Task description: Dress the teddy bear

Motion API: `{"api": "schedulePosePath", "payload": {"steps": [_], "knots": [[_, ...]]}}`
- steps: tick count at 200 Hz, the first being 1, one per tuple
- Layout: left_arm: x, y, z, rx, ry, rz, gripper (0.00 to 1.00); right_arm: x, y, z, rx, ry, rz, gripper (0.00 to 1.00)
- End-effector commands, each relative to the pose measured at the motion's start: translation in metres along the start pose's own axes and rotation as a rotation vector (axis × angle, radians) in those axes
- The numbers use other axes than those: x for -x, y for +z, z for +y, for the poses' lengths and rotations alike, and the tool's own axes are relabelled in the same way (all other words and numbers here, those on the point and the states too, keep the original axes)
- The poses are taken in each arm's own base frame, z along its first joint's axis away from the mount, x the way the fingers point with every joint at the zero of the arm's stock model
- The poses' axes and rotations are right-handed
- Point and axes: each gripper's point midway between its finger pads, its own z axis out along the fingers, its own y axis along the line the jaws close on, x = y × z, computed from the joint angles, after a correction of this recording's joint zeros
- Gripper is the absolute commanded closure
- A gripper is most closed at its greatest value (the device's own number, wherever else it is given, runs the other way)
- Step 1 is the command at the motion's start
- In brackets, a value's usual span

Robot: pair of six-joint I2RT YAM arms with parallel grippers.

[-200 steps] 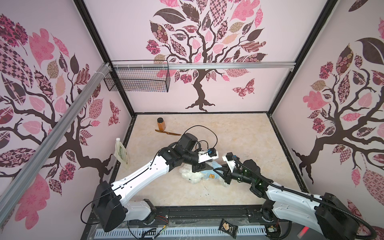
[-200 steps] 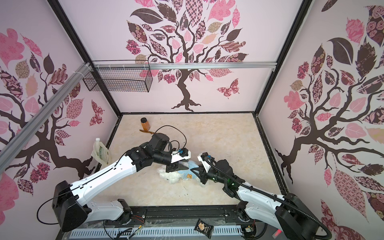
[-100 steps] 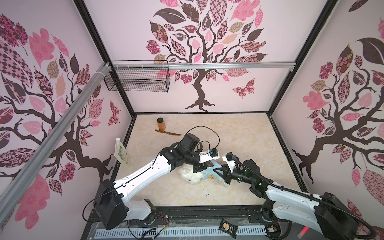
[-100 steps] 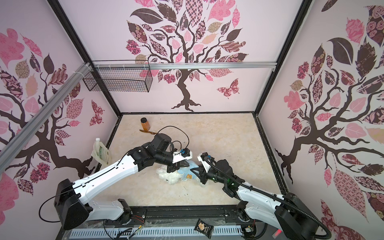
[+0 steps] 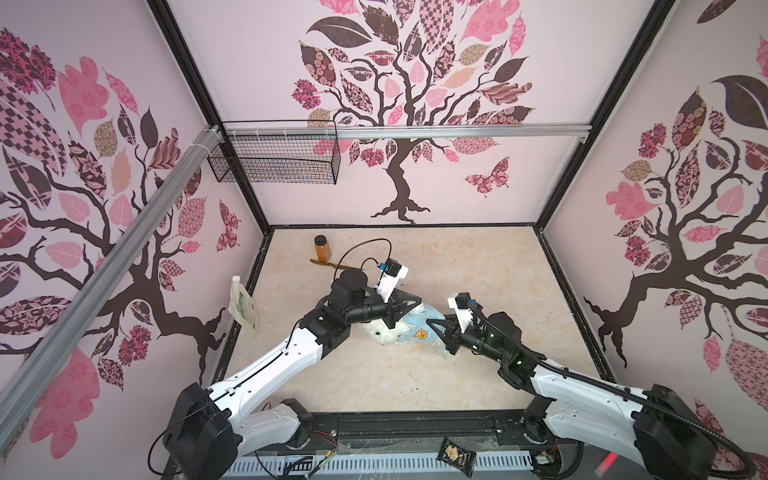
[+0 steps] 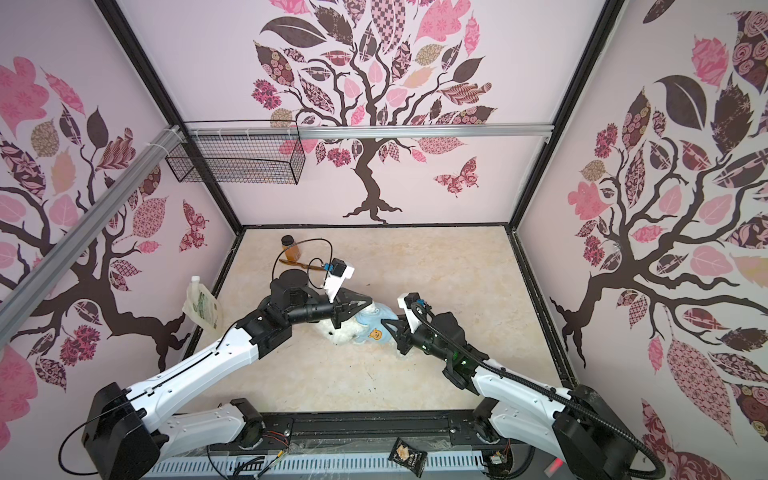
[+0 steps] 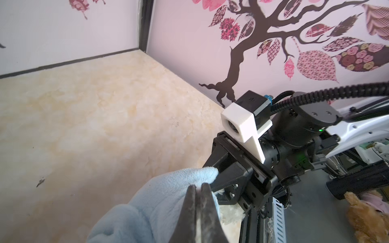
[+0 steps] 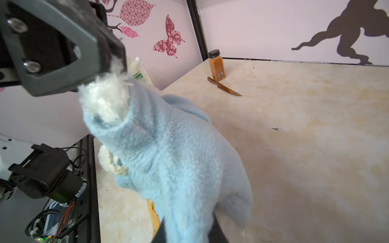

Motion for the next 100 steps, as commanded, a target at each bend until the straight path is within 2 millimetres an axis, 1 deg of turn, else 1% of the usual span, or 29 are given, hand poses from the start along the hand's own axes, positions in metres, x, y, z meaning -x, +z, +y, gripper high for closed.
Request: {"api": "schedulePosePath", "payload": {"steps": [1,16,36,44,49,63,85,100], "knots": [[0.018,0.005,-0.013,0.034,0.11,-0.06,1.0,-0.041,0.001,-0.025,-0.121,0.017,0.176,0.73],[-0.008,0.017,-0.007,0.105,0.163,0.06,1.0,-0.031,0.001,-0.025,-0.131,-0.011,0.165,0.62],[-0.03,0.022,0.013,0.204,0.085,0.152,1.0,-0.012,-0.002,-0.02,-0.121,-0.059,0.116,0.49],[-0.035,0.022,0.018,0.228,0.049,0.17,1.0,-0.004,-0.004,-0.016,-0.111,-0.077,0.092,0.44],[-0.037,0.023,0.019,0.234,0.028,0.177,1.0,0.001,-0.005,-0.013,-0.101,-0.087,0.076,0.38],[-0.042,0.025,0.021,0.24,-0.035,0.181,1.0,0.011,-0.009,-0.005,-0.067,-0.121,0.034,0.29],[-0.045,0.029,0.022,0.239,-0.113,0.175,1.0,0.025,-0.014,0.013,-0.018,-0.187,-0.037,0.19],[-0.045,0.03,0.022,0.239,-0.154,0.169,1.0,0.029,-0.017,0.026,0.004,-0.242,-0.074,0.17]]}}
